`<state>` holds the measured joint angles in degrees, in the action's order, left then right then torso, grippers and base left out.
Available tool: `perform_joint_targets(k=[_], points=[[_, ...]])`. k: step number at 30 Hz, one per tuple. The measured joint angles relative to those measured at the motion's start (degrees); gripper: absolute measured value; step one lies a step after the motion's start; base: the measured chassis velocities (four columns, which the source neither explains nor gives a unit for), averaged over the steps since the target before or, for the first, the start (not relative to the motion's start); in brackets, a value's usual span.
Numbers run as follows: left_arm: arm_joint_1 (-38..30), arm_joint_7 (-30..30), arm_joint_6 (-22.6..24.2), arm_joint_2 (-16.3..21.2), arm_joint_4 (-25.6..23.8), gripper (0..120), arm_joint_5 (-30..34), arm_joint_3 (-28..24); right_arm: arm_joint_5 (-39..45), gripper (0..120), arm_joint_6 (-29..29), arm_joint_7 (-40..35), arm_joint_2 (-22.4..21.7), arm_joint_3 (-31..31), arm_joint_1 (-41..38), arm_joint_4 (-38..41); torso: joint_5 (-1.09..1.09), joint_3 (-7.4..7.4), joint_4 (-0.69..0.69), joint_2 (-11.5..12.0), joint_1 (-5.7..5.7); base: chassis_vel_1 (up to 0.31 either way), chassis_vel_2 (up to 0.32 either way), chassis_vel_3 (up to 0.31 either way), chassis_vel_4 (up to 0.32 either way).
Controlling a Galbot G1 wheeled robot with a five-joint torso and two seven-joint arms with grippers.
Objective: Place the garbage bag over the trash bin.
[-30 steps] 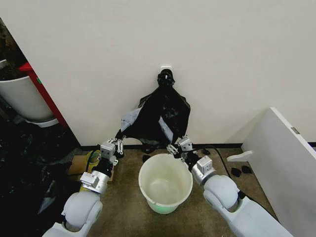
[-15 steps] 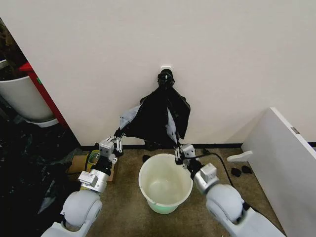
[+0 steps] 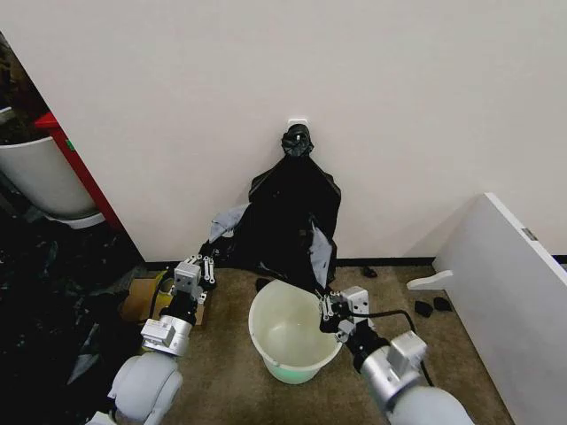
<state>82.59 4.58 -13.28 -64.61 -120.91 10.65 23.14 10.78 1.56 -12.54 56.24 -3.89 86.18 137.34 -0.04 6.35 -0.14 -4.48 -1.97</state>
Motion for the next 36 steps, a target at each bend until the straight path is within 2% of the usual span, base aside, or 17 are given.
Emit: perform_joint_targets(k=[2, 7, 15, 20, 24, 29, 36], points=[[0.7, -1.3, -1.9, -0.2, -1.4, 0, 2.0, 0.1, -6.6, 0, 4.1, 1.7, 1.1, -0.5, 1.2, 0.2, 0.01, 0.0, -0.01, 0.0, 0.0, 0.0, 0.0, 0.0, 0.0], [1.8, -3.2, -4.0, -0.7, -4.0, 0, 4.6, 0.8, -8.1, 0, 3.3, -0.1, 1.6, -0.4, 2.3, 2.4, -0.01, 0.0, 0.01, 0.0, 0.0, 0.0, 0.0, 0.0, 0.0], [2.0, -3.7, -3.3, -1.0, -6.1, 0, 5.9, 1.3, -2.2, 0, -1.0, -3.6, 1.2, -0.7, 2.8, 6.0, -0.01, 0.01, 0.0, 0.0, 0.0, 0.0, 0.0, 0.0, 0.0], [2.4, -3.7, -2.1, -3.5, -4.1, 0, 8.1, -0.6, 0.1, 0, -4.0, -6.0, 1.8, -0.2, 2.6, 6.1, 0.0, 0.01, 0.0, 0.0, 0.0, 0.0, 0.0, 0.0, 0.0], [3.1, -3.7, -0.5, -6.7, -3.2, 0, 10.7, -2.4, 5.9, 0, -10.7, -12.5, 2.2, 1.0, 2.7, 6.1, 0.01, 0.01, 0.0, 0.0, 0.0, 0.0, 0.0, 0.0, 0.0], [3.5, -3.8, 0.1, -7.3, -3.6, 0, 12.1, -2.7, 9.0, 0, -13.0, -14.2, 1.8, 0.7, 2.7, 6.1, 0.0, 0.01, 0.0, 0.0, 0.0, 0.0, 0.0, 0.0, 0.0], [3.0, -5.5, -1.5, -6.3, -6.7, 0, 15.4, -1.9, 8.7, 0, -11.8, -12.9, 1.8, 0.1, 3.0, 6.0, 0.0, 0.01, 0.0, 0.0, 0.0, 0.0, 0.0, 0.0, 0.0]])
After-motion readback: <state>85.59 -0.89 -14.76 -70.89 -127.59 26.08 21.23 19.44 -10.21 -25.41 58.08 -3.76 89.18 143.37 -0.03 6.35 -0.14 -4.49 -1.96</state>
